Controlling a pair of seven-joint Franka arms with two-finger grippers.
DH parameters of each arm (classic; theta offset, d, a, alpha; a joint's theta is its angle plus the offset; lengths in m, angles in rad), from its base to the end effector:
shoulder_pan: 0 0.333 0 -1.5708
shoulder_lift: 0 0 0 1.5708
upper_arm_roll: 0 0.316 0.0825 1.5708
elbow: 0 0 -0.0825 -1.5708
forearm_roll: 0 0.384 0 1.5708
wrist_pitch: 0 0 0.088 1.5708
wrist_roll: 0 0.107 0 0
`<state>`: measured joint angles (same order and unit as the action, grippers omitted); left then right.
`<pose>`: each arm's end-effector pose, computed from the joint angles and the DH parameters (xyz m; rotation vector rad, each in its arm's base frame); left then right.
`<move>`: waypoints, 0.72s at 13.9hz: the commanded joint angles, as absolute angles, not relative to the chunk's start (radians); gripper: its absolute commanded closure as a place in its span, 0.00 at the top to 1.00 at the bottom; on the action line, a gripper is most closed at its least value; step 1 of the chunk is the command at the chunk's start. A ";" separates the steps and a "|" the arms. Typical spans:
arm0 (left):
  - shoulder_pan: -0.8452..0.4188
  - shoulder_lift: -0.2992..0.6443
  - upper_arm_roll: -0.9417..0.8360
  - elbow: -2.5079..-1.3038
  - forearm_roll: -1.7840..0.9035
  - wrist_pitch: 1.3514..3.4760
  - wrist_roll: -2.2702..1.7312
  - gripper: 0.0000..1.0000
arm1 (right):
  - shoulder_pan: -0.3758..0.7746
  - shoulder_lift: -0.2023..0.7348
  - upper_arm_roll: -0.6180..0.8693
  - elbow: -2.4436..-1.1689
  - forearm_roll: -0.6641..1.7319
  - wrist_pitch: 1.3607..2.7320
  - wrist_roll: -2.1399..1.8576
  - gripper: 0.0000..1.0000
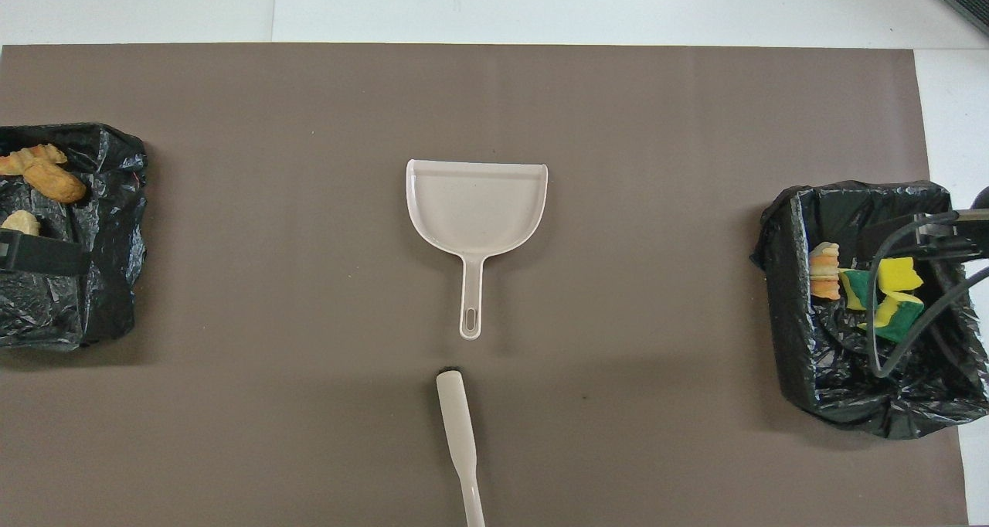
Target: Sweep and dump trash in bin
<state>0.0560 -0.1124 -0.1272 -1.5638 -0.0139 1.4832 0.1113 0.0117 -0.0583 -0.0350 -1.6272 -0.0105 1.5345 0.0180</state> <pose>0.5079 -0.0424 0.6793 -3.1270 0.2875 -0.0485 0.5319 -0.0141 0.6265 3.1321 -0.0649 -0.0540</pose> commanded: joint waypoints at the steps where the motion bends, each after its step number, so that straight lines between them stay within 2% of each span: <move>1: 0.041 -0.123 -0.121 -1.583 -0.025 1.500 0.103 1.00 | 0.009 -0.072 -0.034 -1.647 0.006 1.549 0.031 1.00; 10: 0.058 -0.129 -0.115 -1.586 -0.018 1.476 0.087 1.00 | 0.009 -0.072 -0.034 -1.647 0.006 1.549 0.031 1.00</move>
<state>0.0567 -0.1125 -0.1266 -1.5702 -0.0148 1.4770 0.1036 0.0117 -0.0583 -0.0350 -1.6272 -0.0105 1.5345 0.0180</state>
